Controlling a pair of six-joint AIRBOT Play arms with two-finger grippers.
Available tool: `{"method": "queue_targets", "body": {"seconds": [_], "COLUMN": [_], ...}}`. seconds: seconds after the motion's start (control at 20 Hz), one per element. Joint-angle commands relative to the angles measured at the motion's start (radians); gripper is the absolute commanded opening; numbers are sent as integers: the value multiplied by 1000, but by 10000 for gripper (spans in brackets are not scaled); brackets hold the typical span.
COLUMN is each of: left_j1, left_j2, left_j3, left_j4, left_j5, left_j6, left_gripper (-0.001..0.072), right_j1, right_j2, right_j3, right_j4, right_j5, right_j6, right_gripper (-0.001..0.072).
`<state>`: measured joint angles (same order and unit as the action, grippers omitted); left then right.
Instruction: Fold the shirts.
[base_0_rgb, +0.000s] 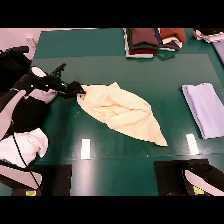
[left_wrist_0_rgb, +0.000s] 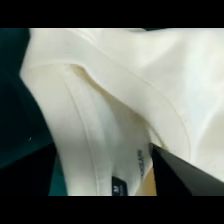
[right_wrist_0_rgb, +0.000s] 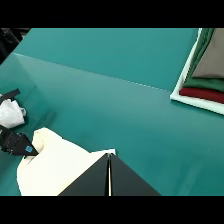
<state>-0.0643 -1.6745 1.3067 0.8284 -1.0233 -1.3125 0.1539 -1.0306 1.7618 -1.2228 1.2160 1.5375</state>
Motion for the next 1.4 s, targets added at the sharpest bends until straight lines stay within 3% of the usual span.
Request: {"method": "queue_targets", "body": {"seconds": [0.0, 0.05, 0.1, 0.25, 0.45, 0.5, 0.55, 0.6, 0.7, 0.9, 1.2, 1.35], "left_j1": [-38, -33, -21, 29, 51, 51, 51, 51, 51, 48, 48, 49], "left_j2": [-8, -3, -1, 2, 75, 98, 121, 134, 140, 139, 139, 145], "left_j3": [-3, 7, 34, 184, 323, 332, 333, 332, 332, 332, 332, 333], "left_j4": [-38, -43, -43, -39, 79, 102, 111, 113, 113, 114, 114, 116], "left_j5": [66, 65, 46, -60, -76, -68, -60, -60, -68, -75, -91, -100], "left_j6": [12, 13, 13, 13, 12, 12, 12, 13, 12, 11, 11, 12], "left_gripper": [345, 94, 25, 24, 24, 24, 24, 24, 24, 24, 24, 24], "right_j1": [0, -4, -12, -74, -229, -270, -309, -340, -358, -235, 32, 74], "right_j2": [-5, -5, -5, 49, 180, 200, 215, 216, 196, 93, -133, -213], "right_j3": [0, -1, -5, -165, -640, -764, -893, -1002, -1186, -1323, -1194, -1112], "right_j4": [-8, -18, -29, -35, -34, -25, -8, 14, 120, 324, 329, 292], "right_j5": [32, 68, 106, 181, 216, 217, 216, 210, 148, -48, -214, -226], "right_j6": [3, 3, 4, 10, 14, 14, 14, 13, -42, -96, -99, -100], "right_gripper": [16, 16, 16, 16, 19, 115, 408, 492, 492, 489, 391, 13]}}
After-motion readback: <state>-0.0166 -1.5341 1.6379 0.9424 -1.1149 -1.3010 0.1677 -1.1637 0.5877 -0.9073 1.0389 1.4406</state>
